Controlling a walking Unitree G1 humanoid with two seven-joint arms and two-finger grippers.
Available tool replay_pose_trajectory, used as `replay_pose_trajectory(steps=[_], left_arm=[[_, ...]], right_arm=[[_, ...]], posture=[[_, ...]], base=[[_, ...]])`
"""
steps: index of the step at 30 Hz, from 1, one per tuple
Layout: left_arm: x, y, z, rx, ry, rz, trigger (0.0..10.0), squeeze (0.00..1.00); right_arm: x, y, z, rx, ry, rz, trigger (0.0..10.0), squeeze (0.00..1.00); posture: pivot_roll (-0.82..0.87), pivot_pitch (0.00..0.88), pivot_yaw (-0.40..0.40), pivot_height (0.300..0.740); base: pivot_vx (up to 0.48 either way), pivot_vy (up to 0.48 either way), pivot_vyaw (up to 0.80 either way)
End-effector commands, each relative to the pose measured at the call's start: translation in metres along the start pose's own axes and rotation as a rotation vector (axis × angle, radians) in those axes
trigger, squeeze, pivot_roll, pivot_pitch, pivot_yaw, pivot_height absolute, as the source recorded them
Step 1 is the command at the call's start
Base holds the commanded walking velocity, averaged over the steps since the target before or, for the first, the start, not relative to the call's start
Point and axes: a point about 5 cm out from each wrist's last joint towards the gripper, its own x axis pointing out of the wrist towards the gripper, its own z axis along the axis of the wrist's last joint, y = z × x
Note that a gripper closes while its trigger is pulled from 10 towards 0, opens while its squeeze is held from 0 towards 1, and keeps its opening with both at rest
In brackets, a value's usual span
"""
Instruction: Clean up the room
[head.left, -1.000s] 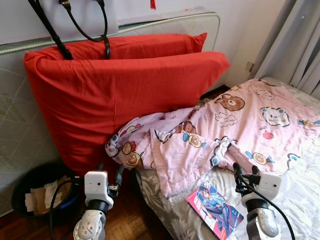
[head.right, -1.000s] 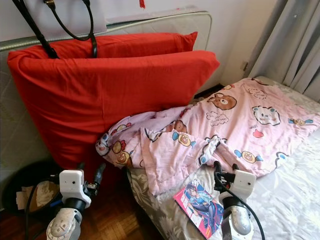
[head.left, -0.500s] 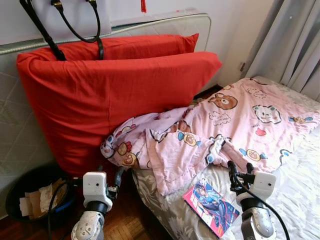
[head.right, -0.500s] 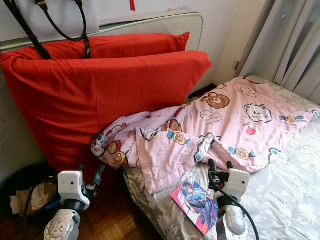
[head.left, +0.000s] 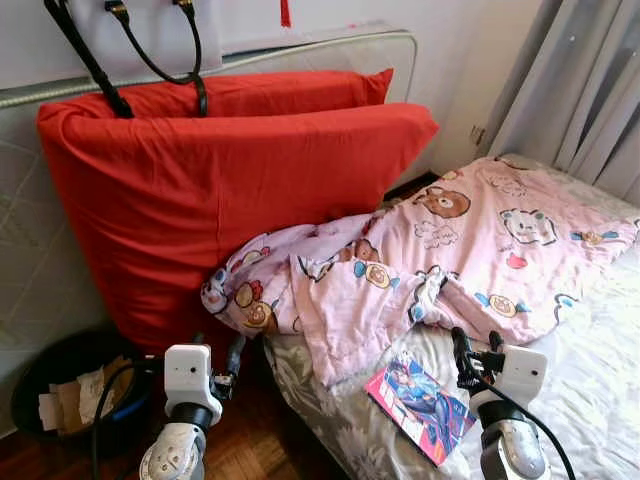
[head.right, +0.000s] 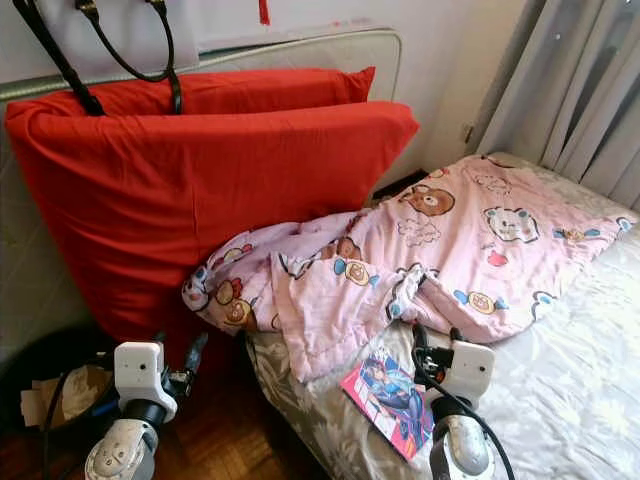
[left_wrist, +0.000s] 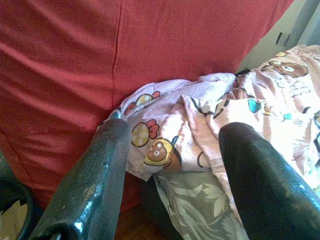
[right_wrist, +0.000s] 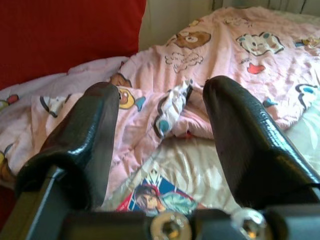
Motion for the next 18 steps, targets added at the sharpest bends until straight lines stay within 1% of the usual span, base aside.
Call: replay_pose_trajectory(steps=[1,3,5,8,18], left_arm=[[0.0003,-0.0016,0.0036,-0.007,-0.011,-0.005,10.0,0.0],[-0.0005,-0.0018,0.0031,-0.007,-0.008,-0.005,10.0,0.0],[-0.0013,-0.0021,0.0021,-0.008,-0.006,-0.005,10.0,0.0],[-0.0014,-0.002,0.0022,-0.011,-0.006,-0.002,10.0,0.0],[-0.0031,-0.0033,0.0029,-0.016,-0.004,-0.003,10.0,0.0]], right_arm=[[0.0003,-0.0017,0.002,-0.019,0.005,0.002,10.0,0.0],[0.0008,-0.0016,0.0009,-0.031,0.021,0.004,10.0,0.0],[0.0006,0.0001,0.0037,-0.028,-0.001,0.023,10.0,0.0],[-0.0004,-0.0002,0.0072,-0.028,-0.027,0.031,10.0,0.0],[-0.0027,-0.0023,0.0074,-0.03,-0.016,0.03,10.0,0.0]], posture=[[0.05,0.0,-0.065,0.677],[0.05,0.0,-0.066,0.672],[0.05,0.0,-0.067,0.652],[0.03,0.0,-0.068,0.652],[0.03,0.002,-0.069,0.652]], base=[[0.0,0.0,0.0],[0.0,0.0,0.0],[0.0,0.0,0.0],[0.0,0.0,0.0],[0.0,0.0,0.0]])
